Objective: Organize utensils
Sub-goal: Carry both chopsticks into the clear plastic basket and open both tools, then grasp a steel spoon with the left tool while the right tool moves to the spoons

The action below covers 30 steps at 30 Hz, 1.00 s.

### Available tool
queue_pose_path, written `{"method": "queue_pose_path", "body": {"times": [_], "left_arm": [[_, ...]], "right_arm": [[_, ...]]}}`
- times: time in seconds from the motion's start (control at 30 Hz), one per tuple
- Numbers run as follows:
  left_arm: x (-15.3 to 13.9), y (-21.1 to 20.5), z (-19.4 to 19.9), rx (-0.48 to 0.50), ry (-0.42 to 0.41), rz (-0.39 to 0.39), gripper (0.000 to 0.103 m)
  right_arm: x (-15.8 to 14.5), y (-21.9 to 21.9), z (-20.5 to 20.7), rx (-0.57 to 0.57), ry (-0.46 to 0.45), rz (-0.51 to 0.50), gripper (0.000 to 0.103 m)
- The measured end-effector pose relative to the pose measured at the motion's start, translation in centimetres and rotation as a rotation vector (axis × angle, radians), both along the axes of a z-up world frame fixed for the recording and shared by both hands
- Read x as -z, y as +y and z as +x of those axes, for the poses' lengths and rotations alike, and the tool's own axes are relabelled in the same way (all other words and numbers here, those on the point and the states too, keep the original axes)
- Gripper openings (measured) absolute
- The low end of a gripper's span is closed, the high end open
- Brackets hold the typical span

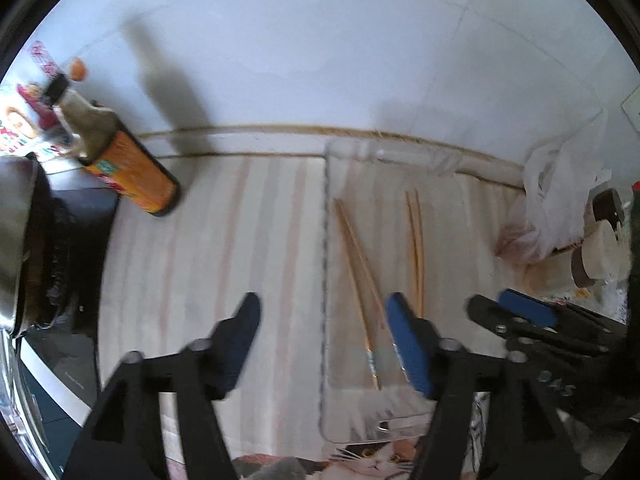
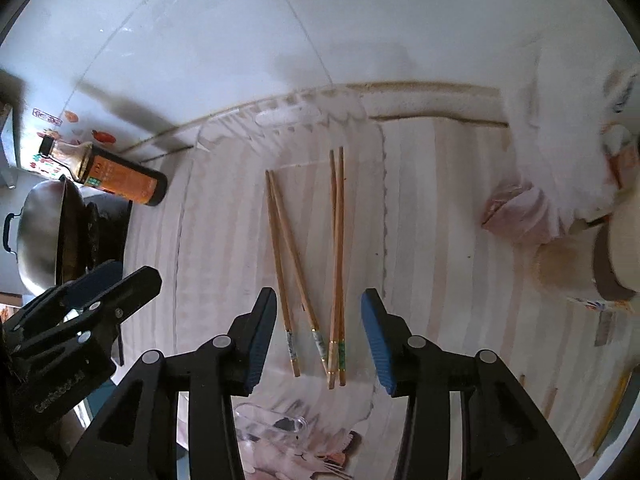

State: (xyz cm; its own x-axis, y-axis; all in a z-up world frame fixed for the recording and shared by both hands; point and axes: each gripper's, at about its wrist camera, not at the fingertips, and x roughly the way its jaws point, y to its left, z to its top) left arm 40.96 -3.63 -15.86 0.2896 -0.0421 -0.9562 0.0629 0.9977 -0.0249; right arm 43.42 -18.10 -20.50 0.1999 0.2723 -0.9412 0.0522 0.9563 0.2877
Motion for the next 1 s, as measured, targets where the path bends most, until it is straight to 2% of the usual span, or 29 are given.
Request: {"method": "queue_pose_path", "body": {"times": [0.07, 0.1, 0.13, 0.2, 0.27, 0.47, 0.63, 0.77, 0.87, 0.97, 1.0], "left_arm": [[-0.3, 0.4, -0.2, -0.012, -0.023, 0.019, 0.088], [-0.5, 0.6, -0.4, -0.017, -0.037, 0.023, 0.099], [-0.6, 0.6, -0.6, -0.028, -0.044, 0.010, 0.103], [-0.9, 0.6, -1.1, -0.029, -0.062, 0.022, 0.103], [-1.4, 0.6, -1.6, -0.030, -0.081, 0.022, 0.103], [-3.1, 0.2, -4.3, -0.042, -0.150, 0.080, 0.103], [-2.8, -1.2, -8.7, -0.023, -0.172, 0.133, 0.103], [0.0, -4.0, -12.8, 0.021, -0.130, 0.165, 0.103], [2.9, -6.1, -15.5, 0.059, -0.042, 0.154, 0.103], [5.4, -8.3, -17.5, 0.089, 0.070, 0.045, 0.102], [6.0, -9.2, -17.9, 0.103, 0.103, 0.000, 0.097]], "right_arm": [[-0.8, -0.3, -0.6, 0.011, -0.021, -0.022, 0.046], [-1.1, -0.4, -0.8, 0.017, -0.027, -0.030, 0.048], [-1.6, -0.7, -1.2, 0.029, -0.041, -0.037, 0.051], [-2.6, -1.3, -2.1, 0.047, -0.066, -0.047, 0.062], [-3.4, -1.9, -3.1, 0.064, -0.087, -0.043, 0.069], [-5.2, -4.8, -7.1, 0.140, -0.127, -0.021, 0.070], [-4.5, -7.9, -12.8, 0.183, -0.091, -0.038, 0.070], [-1.8, -9.9, -18.0, 0.195, -0.020, -0.058, 0.070], [1.0, -11.8, -21.4, 0.224, 0.044, -0.084, 0.070], [3.8, -14.3, -24.5, 0.301, 0.104, -0.059, 0.068], [4.3, -14.7, -25.0, 0.318, 0.113, -0.057, 0.066]]}}
